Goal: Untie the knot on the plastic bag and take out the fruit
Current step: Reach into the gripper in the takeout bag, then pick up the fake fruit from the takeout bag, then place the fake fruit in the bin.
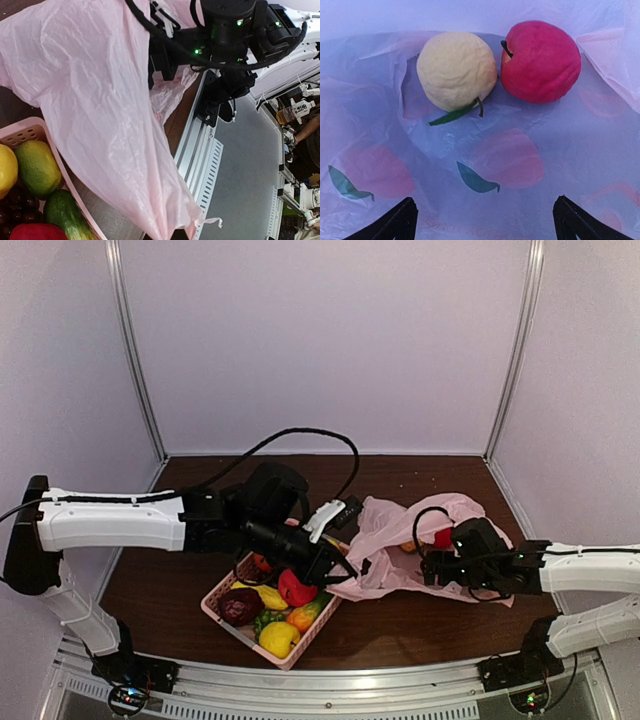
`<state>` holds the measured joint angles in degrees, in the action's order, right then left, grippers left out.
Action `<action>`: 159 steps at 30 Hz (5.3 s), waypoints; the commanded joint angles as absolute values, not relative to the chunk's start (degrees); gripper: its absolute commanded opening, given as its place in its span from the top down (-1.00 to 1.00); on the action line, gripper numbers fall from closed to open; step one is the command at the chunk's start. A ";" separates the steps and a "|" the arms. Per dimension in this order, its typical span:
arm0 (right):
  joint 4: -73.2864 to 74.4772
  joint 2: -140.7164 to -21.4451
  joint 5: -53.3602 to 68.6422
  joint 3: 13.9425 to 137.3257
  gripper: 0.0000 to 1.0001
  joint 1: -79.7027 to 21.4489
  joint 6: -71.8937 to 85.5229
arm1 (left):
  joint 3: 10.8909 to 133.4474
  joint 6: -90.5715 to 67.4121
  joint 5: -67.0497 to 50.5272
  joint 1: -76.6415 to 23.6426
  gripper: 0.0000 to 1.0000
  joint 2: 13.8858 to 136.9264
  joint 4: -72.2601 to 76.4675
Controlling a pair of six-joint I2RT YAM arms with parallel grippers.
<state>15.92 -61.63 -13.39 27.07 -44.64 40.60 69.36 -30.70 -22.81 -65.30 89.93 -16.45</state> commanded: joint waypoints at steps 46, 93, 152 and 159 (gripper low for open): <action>-8.73 -112.07 -17.22 62.62 -0.99 -38.91 30.06 | 62.49 -34.92 -33.34 -66.79 1.00 86.97 -11.56; -8.33 -59.21 24.25 30.19 -0.13 -41.70 29.51 | 72.45 -37.93 -15.19 -63.44 1.00 92.50 -11.37; 20.61 -73.64 3.91 65.48 -0.13 -76.15 27.07 | 67.52 -21.00 -20.02 -36.60 -0.94 73.00 -31.16; 20.11 -85.76 -0.70 71.55 -0.14 -80.48 28.90 | 59.79 -16.42 -26.66 -17.00 -0.95 68.39 -28.75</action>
